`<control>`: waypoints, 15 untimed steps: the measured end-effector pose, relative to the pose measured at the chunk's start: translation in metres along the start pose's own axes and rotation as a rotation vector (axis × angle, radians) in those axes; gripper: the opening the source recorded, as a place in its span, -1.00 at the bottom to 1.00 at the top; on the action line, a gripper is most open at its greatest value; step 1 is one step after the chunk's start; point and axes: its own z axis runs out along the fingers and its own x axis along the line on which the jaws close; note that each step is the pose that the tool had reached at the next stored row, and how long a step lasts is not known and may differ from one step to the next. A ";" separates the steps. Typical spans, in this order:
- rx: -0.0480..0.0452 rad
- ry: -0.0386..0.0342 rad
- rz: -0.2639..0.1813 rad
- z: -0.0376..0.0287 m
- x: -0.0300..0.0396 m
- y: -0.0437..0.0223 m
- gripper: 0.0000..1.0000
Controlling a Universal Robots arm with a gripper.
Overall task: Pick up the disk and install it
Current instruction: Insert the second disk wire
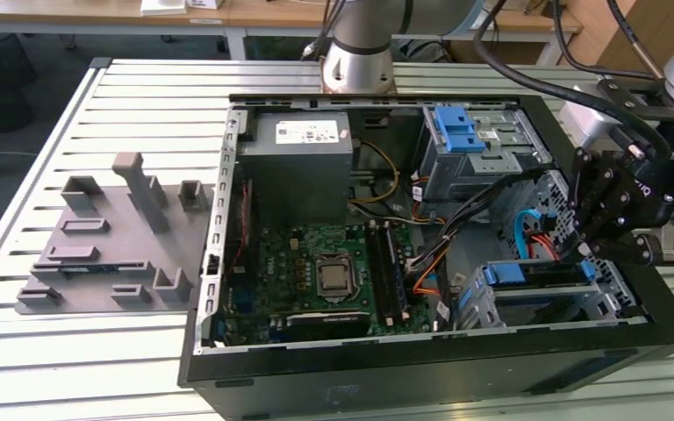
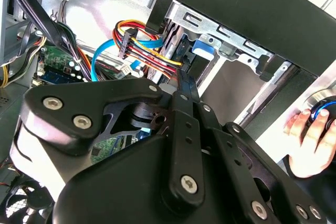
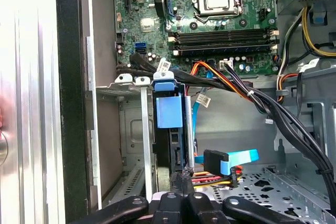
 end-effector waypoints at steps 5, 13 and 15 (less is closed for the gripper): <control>0.0056 -0.0001 0.000 -0.0001 0.0000 0.0006 -0.79; 0.0434 -0.0030 0.000 -0.0017 0.0014 0.0075 -0.79; 0.0435 -0.0031 0.000 -0.0068 0.0016 0.0077 -0.79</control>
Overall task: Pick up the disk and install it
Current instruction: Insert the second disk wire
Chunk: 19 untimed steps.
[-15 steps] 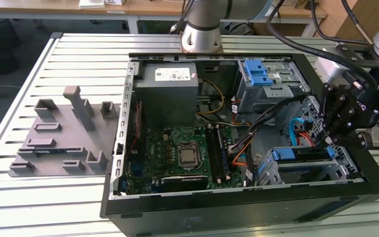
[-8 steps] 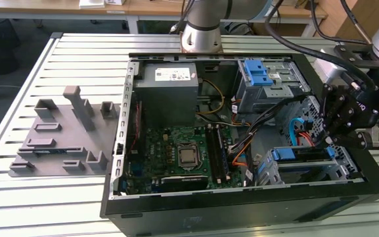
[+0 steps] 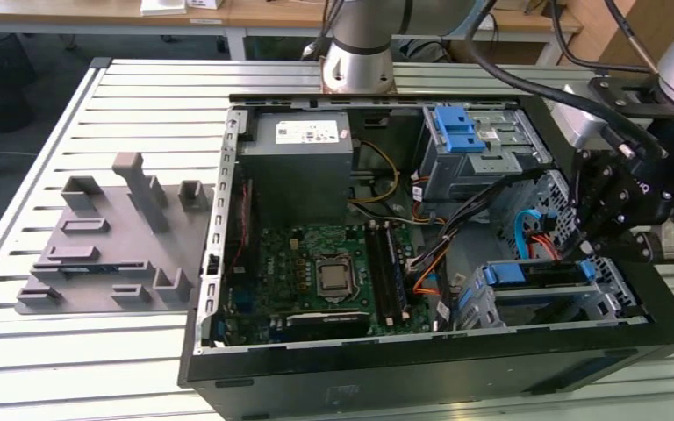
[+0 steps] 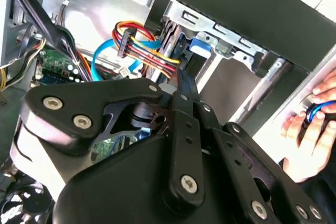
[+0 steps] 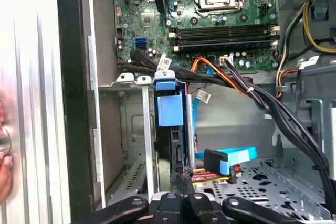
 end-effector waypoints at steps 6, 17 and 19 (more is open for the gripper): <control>0.0018 -0.0003 0.000 -0.0015 0.0012 0.0172 -0.79; 0.0019 -0.0021 0.000 -0.0270 0.0025 0.0268 -0.79; 0.0019 -0.0023 0.000 -0.0303 0.0021 0.0282 -0.79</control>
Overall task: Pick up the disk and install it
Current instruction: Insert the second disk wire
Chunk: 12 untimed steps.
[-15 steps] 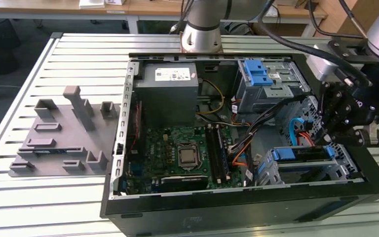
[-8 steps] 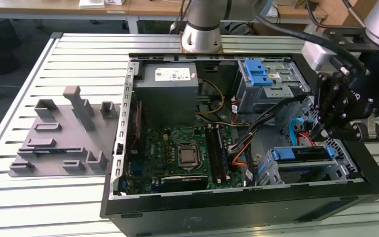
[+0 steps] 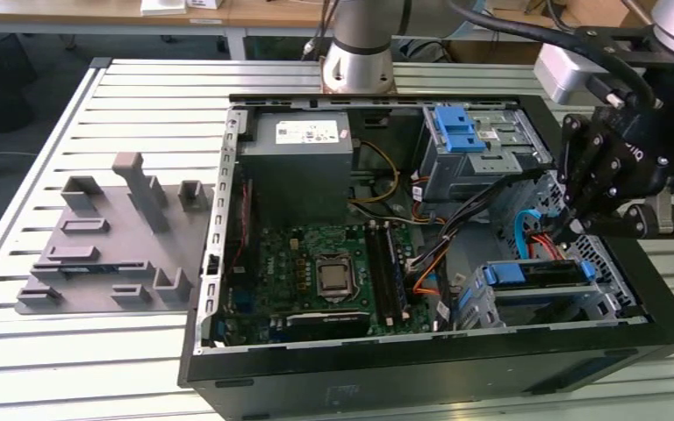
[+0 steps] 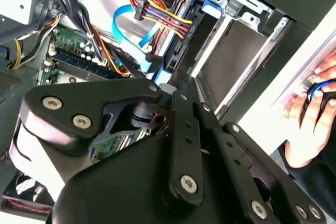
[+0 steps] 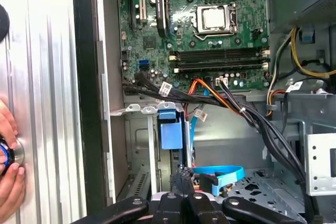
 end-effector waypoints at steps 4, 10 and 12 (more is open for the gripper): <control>0.0001 -0.0001 0.000 -0.0071 -0.0029 0.0003 -0.79; 0.0003 0.0046 0.000 -0.0093 -0.0181 0.0013 -0.79; 0.0003 0.0065 0.000 -0.0094 -0.0221 0.0016 -0.79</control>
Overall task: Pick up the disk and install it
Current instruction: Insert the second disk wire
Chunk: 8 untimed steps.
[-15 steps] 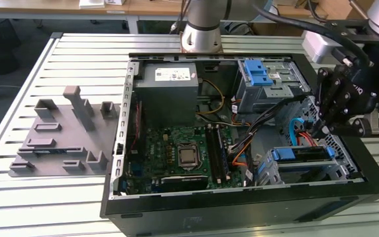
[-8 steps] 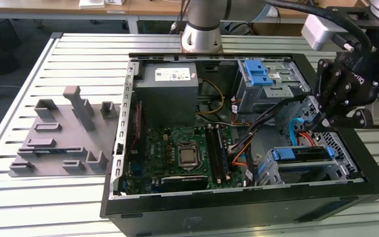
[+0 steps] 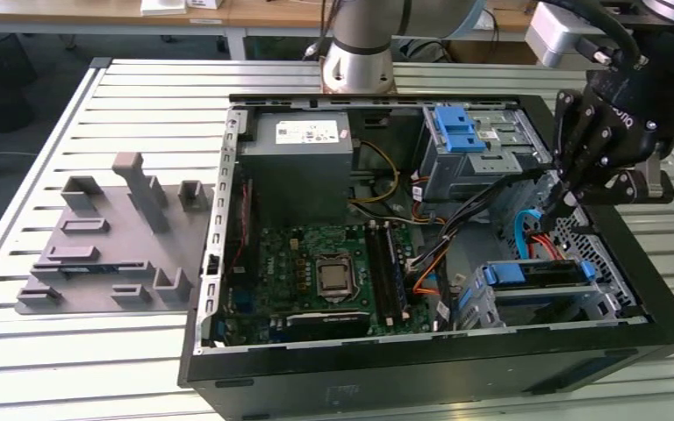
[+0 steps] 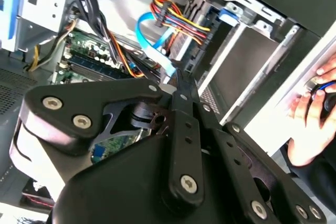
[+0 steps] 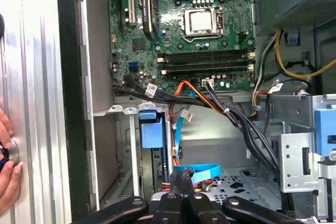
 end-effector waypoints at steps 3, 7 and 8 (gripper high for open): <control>-0.0011 0.0140 0.000 0.0002 0.0000 0.0001 -0.79; -0.0076 0.0291 -0.001 0.0021 -0.0001 0.0001 -0.77; -0.0076 0.0292 -0.001 0.0024 -0.0001 0.0001 -0.77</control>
